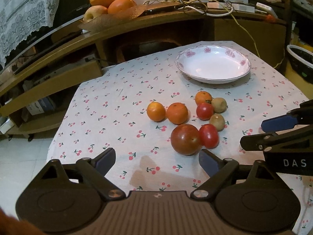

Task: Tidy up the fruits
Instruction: 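Move both tools toward the fruit cluster beside the white bowl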

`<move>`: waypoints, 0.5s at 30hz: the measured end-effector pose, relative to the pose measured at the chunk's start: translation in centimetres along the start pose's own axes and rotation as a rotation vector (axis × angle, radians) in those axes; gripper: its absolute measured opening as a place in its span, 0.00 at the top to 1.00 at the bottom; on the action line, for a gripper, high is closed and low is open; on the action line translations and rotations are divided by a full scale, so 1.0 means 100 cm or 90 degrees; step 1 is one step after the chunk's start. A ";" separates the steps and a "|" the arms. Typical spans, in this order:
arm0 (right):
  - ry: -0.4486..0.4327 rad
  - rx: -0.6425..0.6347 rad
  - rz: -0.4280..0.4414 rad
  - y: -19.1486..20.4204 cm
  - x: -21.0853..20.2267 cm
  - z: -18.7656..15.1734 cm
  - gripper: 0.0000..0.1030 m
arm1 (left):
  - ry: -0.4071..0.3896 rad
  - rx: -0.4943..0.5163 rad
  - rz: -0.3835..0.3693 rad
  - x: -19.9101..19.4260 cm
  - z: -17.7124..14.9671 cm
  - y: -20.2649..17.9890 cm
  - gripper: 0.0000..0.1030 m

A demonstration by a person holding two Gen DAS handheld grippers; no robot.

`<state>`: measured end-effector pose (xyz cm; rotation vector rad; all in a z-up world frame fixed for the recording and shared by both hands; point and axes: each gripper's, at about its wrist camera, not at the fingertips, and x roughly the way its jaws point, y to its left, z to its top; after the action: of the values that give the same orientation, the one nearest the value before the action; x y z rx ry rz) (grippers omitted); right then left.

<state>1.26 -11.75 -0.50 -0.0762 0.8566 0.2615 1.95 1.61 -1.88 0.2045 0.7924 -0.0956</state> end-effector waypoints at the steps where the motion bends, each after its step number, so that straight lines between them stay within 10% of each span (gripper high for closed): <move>1: 0.002 0.001 0.002 0.000 0.002 0.001 0.55 | 0.001 -0.002 0.001 0.001 0.000 0.001 0.07; 15: 0.024 0.001 0.077 0.007 0.025 0.017 0.64 | 0.000 -0.014 0.006 0.005 -0.001 0.020 0.07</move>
<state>3.90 -10.33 -1.27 -0.0277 0.9001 0.3732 2.55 3.61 -2.05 0.1873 0.7924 -0.0787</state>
